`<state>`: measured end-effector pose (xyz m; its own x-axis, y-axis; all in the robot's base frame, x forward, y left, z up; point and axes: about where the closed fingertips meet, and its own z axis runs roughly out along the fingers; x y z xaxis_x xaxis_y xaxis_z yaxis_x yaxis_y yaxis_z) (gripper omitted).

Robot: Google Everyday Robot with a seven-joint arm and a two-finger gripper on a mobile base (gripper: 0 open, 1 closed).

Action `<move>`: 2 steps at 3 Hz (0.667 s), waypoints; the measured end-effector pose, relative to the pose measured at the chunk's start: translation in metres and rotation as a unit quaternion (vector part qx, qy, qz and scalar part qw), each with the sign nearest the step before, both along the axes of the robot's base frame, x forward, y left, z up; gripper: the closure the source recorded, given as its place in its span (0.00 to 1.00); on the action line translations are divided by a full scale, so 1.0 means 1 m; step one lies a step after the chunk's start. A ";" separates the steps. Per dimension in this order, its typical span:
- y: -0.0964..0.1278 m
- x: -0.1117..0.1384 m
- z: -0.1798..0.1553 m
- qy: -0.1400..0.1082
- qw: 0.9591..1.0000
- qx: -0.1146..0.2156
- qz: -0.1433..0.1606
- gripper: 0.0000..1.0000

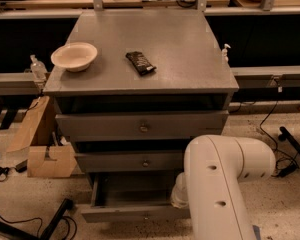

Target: Open bottom drawer

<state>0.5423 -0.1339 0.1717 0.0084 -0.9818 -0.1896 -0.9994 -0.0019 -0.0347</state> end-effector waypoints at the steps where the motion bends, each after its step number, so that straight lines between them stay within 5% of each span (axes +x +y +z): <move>1: 0.000 0.000 0.003 0.000 1.000 0.000 0.000 1.00; 2: 0.000 0.000 0.003 0.000 1.000 0.000 0.000 1.00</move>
Offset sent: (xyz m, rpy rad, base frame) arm -0.2059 0.0055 -0.0073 0.1364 0.4064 -0.1508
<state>0.5424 -0.1339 0.1744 0.0084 -0.9818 -0.1897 -0.9994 -0.0018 -0.0346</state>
